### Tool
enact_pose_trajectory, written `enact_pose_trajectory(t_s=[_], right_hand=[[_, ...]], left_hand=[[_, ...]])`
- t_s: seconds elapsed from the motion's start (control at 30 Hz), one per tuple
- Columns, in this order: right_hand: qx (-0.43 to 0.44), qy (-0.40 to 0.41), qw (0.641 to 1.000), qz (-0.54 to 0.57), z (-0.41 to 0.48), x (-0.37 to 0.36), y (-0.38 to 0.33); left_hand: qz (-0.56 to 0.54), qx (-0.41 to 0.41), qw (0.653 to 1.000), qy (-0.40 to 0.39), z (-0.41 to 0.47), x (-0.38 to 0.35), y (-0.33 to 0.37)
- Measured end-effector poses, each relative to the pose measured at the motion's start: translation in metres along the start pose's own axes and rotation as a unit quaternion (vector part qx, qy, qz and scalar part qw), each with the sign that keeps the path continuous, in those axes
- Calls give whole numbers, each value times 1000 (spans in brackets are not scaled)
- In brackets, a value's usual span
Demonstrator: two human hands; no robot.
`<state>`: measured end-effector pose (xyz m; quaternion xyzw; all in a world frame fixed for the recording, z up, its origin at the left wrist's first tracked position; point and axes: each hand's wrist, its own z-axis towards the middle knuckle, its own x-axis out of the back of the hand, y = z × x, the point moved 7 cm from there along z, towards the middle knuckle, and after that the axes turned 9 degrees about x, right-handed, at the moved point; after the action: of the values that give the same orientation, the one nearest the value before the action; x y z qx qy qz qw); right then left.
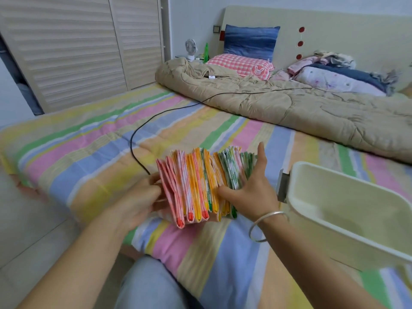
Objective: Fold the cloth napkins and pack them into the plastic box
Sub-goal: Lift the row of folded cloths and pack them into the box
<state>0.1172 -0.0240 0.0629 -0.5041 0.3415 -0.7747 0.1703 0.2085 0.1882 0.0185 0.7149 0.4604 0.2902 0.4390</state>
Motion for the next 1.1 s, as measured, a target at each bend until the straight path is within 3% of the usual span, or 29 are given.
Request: enact_pose_trajectory(t_s=[0.07,0.17,0.27,0.37,0.43,0.57,0.67,0.87,0.97,1.03,1.1], right_hand=[[29,32,999,25,-12,1,5],[69,68,987,131,-30,-1,24],[81,67,981,165,-43,-11,52],[32,35,977,210,-53,-17,75],[20,7,972,233,-61,-14,79],[30,-42,977,206,-70,-9,72],[49,-58,984,160,-72,-10,67],[35,-24,982,183,-69,-3,68],[2,2,981,194,-55,0,73],[-74,27,965,252,-40,4,82],[-123,1,957,264,-33,6,82]], left_hand=[[74,-85,993,42,-16,-12,3],[78,-206,973,61,-37,-21,-2],[179,-290,931,132,-41,-30,-29],[253,-275,900,224,-32,-26,-46],[317,-260,880,239,-24,-23,-45],[296,-224,919,130,-3,-23,-44],[287,-226,924,115,2,-28,-43],[318,-186,923,107,-3,-40,-39],[318,-180,924,116,-4,-38,-40],[320,-170,923,132,-3,-33,-44],[322,-165,920,151,-4,-28,-46]])
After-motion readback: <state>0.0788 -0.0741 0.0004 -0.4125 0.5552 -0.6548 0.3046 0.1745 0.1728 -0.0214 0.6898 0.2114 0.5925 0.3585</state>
